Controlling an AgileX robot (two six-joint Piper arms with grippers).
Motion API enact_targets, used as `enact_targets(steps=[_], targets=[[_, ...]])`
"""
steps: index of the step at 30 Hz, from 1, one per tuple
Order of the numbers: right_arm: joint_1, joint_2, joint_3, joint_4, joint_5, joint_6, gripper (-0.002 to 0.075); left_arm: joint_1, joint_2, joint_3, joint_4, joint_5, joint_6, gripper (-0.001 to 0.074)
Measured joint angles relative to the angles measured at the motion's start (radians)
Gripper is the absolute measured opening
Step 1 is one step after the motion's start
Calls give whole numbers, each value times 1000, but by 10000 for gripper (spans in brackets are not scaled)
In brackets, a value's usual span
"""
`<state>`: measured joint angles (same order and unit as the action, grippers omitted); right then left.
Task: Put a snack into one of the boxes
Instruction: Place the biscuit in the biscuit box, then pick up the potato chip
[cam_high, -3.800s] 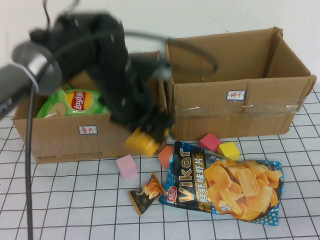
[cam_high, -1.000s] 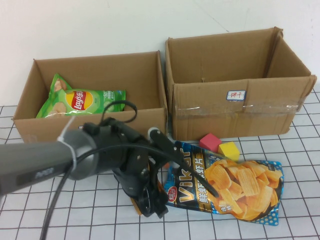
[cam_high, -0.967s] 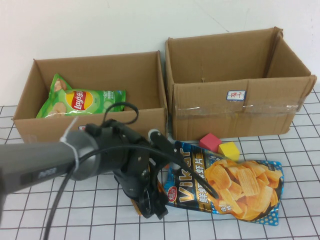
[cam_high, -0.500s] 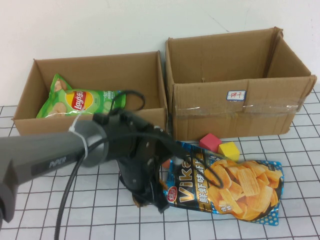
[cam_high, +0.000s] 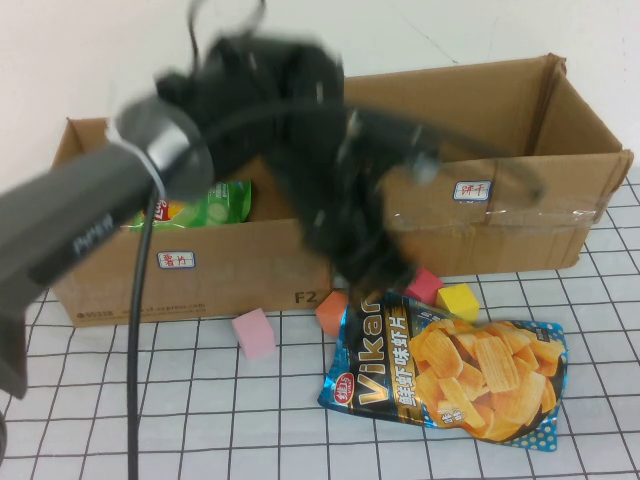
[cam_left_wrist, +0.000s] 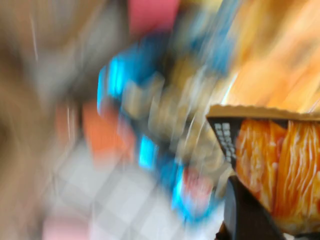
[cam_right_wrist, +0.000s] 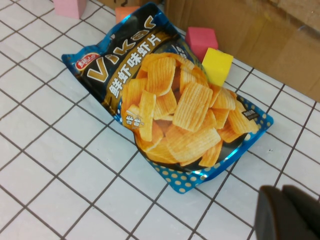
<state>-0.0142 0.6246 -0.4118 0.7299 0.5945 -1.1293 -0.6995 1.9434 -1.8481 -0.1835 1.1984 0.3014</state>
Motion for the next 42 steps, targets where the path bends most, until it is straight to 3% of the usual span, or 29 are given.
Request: enact_targets(steps=[5,14,16,17,20,22,24,27,29,33,36,42], targets=[[0,0,0,0,0,0,-1,0,0,-166,-101,-196,123,200],[0,0,0,0,16,0,-1,0,94,-189,-83,-740,225,206],[0,0,0,0,27,0,-1,2,132,-189,-56,-810,227,255],[0,0,0,0,34,0,-1,10,171,-189,-40,-865,229,364],[0,0,15,2,28,2,-1,32,204,-187,-29,-885,219,553],[0,0,31,12,17,4,-1,46,209,-187,-22,-883,193,613],[0,0,42,27,8,4,1,59,202,-187,-22,-864,132,623],[0,8,46,44,-2,7,40,67,163,-190,-24,-768,-3,540],[0,33,51,51,-12,41,112,69,124,-194,-24,-681,-70,405],[0,152,48,145,-51,91,333,69,22,-200,-21,-482,-96,108],[0,259,11,249,-80,99,429,69,-42,-200,17,-338,-92,39],[0,517,-96,418,-128,95,466,69,-164,-195,97,-218,-107,15]])
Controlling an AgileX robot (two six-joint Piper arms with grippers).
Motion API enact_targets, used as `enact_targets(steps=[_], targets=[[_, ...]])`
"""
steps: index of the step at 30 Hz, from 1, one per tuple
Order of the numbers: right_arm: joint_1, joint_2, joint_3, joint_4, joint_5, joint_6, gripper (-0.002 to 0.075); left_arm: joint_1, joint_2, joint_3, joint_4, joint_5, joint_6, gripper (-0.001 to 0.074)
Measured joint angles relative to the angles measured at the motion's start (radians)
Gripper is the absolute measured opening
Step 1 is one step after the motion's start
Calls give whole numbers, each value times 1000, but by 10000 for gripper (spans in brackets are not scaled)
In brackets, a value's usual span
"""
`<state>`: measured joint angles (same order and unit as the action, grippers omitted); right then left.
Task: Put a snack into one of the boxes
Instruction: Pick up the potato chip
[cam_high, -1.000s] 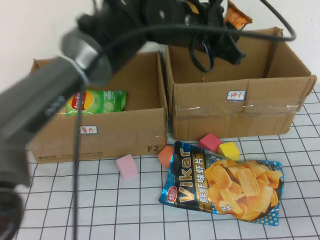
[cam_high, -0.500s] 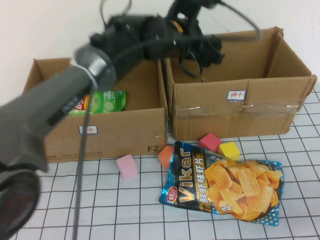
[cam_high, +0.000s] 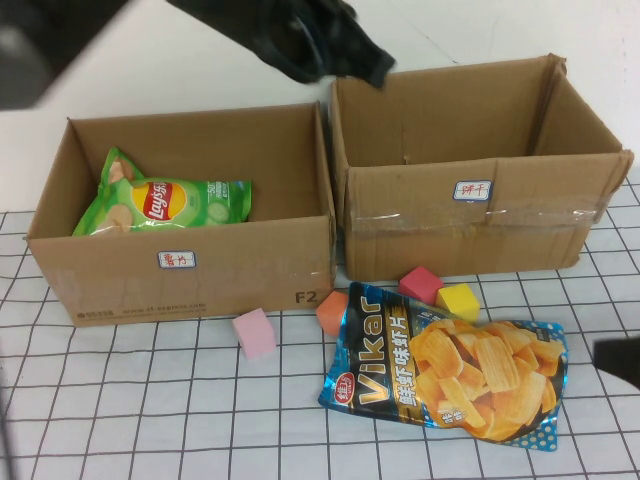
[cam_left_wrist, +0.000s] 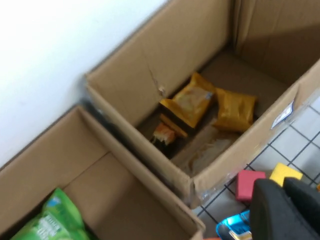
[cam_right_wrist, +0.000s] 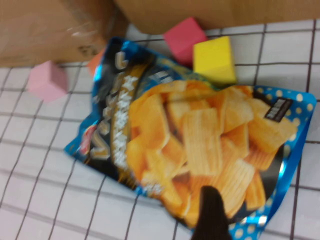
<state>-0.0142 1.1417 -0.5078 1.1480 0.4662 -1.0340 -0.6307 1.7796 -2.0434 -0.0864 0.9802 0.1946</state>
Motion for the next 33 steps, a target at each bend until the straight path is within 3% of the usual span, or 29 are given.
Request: enact_targets(steps=[7,16,24,27,33], targets=[[0,310,-97,236,2,-252,470,0,-202,189,-30,-5,-11,10],[0,576,-157,359,14,-375,470,0,-504,680,-141,-171,-38,7],[0,726,-164,554,176,-590,449,0,-808,930,-160,-199,-38,0],[0,756,-171,578,208,-621,362,0,-890,991,-165,-199,-42,0],[0,778,-171,590,254,-627,89,0,-1024,1061,-165,-199,-47,0]])
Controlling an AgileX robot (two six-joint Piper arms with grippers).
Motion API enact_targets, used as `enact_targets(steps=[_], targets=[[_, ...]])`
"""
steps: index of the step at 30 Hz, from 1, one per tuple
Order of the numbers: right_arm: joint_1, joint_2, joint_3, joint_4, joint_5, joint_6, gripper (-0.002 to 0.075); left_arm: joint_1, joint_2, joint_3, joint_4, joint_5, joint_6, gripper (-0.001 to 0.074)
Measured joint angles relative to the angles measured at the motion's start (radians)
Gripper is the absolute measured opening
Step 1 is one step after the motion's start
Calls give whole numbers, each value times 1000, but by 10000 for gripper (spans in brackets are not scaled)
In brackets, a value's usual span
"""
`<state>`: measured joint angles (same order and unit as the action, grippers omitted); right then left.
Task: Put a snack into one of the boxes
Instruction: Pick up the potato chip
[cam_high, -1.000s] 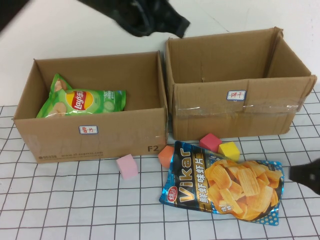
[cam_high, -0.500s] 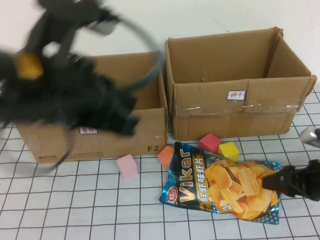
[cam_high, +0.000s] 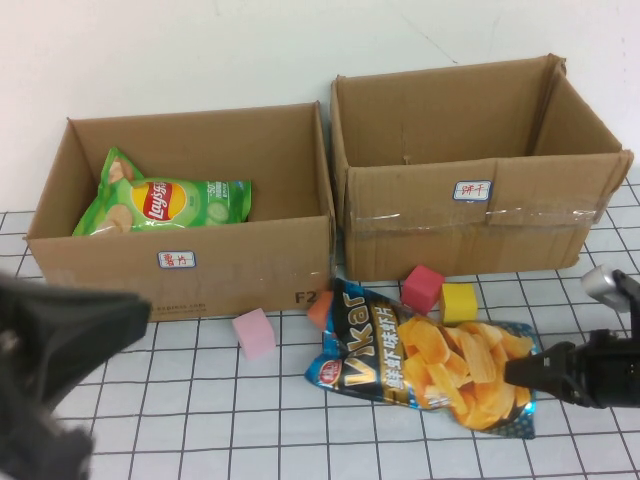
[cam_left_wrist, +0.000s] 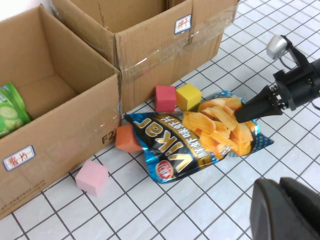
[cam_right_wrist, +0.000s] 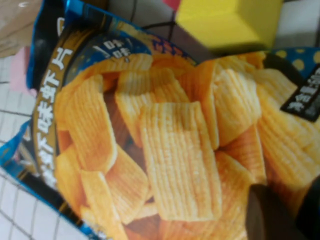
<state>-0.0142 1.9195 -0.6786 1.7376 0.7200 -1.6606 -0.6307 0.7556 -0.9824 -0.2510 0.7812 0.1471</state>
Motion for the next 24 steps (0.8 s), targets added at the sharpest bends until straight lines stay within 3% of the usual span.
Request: enact_targets(steps=[6,17,24], targets=[[0,5,0,-5,68,-12,19,0,-86,58,-2,4,-6,0],[0,7,0,-19,379,-42,8,0,-156,122,24,14,-21,0],[0,7,0,-19,406,-65,2,0,-156,122,89,16,-87,0]])
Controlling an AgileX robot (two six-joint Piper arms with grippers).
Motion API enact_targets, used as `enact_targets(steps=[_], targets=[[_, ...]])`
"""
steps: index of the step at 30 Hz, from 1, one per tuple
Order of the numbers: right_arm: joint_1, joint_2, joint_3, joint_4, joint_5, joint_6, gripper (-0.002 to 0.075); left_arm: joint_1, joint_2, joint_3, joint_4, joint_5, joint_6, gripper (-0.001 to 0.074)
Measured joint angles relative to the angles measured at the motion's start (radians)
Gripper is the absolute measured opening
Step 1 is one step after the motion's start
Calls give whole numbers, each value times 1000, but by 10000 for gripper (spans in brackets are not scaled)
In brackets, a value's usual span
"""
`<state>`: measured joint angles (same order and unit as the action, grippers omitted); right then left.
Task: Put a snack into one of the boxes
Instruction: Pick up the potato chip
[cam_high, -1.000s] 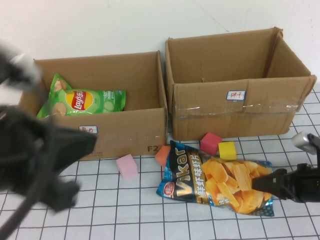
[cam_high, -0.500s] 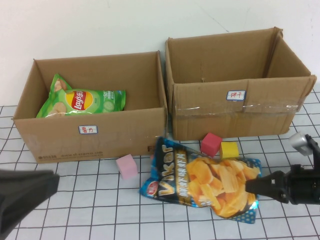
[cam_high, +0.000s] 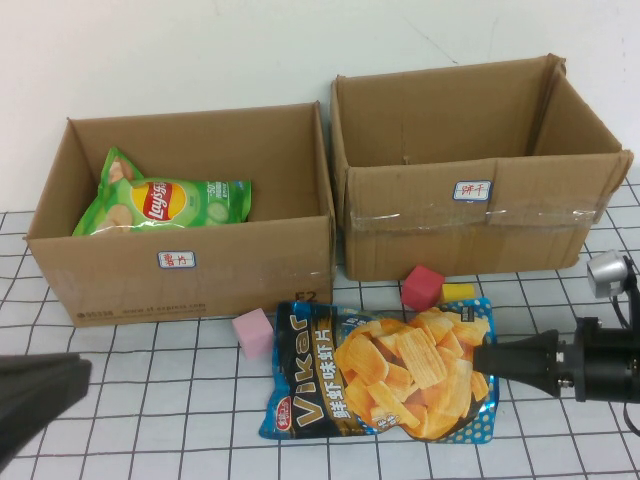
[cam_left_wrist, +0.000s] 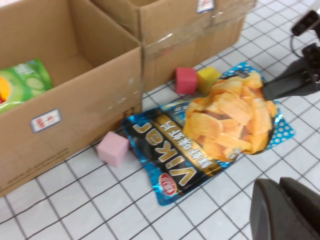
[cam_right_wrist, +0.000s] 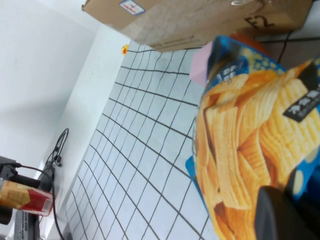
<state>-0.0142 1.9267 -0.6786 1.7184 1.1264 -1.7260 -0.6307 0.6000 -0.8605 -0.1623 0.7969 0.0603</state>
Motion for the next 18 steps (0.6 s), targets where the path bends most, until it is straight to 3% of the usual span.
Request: enact_targets(steps=[15,18], targets=[[0,-86,0,-2,-30,-101,4,0,0,0,68,0,-75,0],[0,-86,0,-2,-120,-103,71,0,0,0,68,0,-85,0]])
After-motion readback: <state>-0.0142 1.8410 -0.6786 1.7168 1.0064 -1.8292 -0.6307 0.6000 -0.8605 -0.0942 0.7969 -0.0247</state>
